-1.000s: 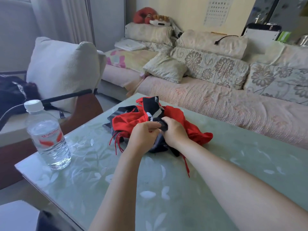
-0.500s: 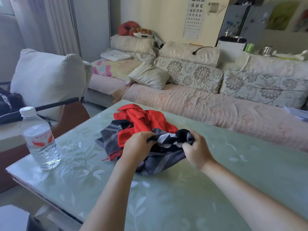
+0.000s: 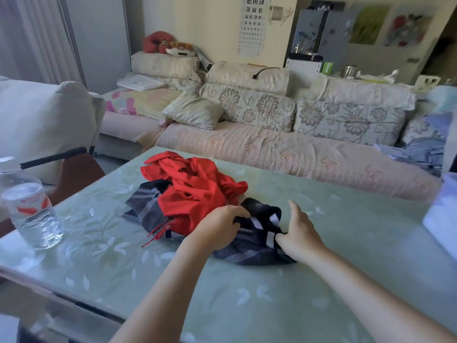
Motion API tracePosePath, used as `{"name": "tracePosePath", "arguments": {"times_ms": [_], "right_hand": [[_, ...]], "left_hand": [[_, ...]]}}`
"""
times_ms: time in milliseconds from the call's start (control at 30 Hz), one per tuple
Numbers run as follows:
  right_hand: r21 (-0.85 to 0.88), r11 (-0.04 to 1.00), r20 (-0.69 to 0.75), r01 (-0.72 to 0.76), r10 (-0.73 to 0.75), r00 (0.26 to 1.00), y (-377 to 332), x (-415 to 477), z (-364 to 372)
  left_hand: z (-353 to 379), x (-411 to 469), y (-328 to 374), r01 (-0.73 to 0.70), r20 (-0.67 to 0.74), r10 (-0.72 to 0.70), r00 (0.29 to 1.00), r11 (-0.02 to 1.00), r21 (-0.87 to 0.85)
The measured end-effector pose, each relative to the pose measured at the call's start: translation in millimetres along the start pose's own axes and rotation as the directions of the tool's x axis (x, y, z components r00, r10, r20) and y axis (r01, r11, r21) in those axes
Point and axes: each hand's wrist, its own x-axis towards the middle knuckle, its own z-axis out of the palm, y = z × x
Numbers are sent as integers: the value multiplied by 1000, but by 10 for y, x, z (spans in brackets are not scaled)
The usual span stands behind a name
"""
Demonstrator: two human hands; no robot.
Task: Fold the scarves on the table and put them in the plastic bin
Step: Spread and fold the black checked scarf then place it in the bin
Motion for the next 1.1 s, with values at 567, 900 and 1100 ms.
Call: {"name": "tracePosePath", "arguments": {"times_ms": [567, 900, 1100], "right_hand": [[-495, 600, 205, 629, -623, 755, -605, 570, 664], [-839, 509, 129, 189, -152, 980, 37, 372, -210], [-475, 775, 212, 416, -359, 909, -277, 214, 179]], "left_hand": [[-240, 36, -907, 326, -416, -209, 885, 917, 232], [-144, -7, -770, 503, -279, -434, 856, 824, 261], [0, 16, -324, 35, -195, 74, 978, 863, 505]]}}
